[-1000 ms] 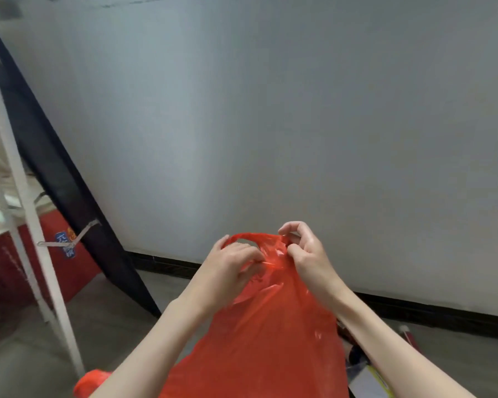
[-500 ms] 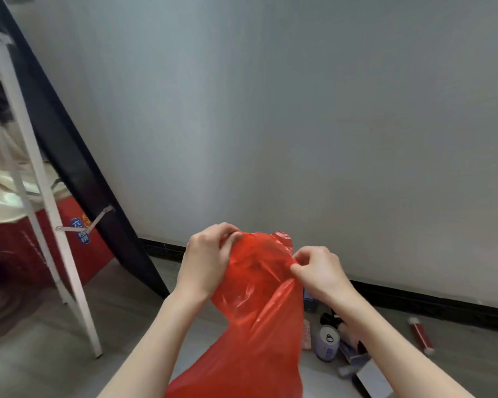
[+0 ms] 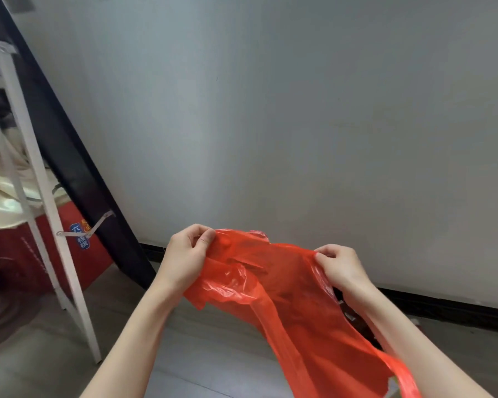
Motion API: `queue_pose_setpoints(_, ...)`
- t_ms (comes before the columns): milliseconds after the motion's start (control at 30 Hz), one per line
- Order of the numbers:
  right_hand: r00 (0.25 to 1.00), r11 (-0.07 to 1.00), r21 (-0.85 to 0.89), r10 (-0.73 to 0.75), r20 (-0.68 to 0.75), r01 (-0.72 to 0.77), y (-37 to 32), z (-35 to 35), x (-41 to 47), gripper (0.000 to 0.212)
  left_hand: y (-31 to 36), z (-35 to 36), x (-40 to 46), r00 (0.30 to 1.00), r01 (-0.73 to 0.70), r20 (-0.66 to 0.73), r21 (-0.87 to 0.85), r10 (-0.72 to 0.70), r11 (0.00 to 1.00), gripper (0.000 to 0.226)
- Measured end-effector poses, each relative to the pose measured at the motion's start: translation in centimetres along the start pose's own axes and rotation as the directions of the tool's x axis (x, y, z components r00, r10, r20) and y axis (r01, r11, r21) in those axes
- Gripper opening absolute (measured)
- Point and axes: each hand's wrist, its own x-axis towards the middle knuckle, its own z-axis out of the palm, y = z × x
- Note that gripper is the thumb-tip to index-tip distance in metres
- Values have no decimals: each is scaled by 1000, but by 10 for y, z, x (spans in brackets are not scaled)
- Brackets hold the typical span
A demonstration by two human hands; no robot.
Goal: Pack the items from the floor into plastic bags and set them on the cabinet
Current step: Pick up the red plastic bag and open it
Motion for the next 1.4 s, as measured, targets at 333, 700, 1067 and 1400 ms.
queue_pose_setpoints(333,997,906,420,-68,26,51,-17,4,-7,22,-3,-8,3,1000,9,9,-108,-8,994,19)
queue_pose_setpoints(700,936,933,254,-304,175,255,-9,10,3,32,-19,-13,-1,958,-259,-30,344,286,903,20)
queue_pose_setpoints(1067,887,864,502,-258,383,35,-22,10,-11,18,-8,47,-28,723,-683,371,253,584,685,31)
queue_pose_setpoints(1400,859,896,-166,-321,399,412,-9,-20,-5,21,-11,36,-23,917,-390,218,664,334,638,33)
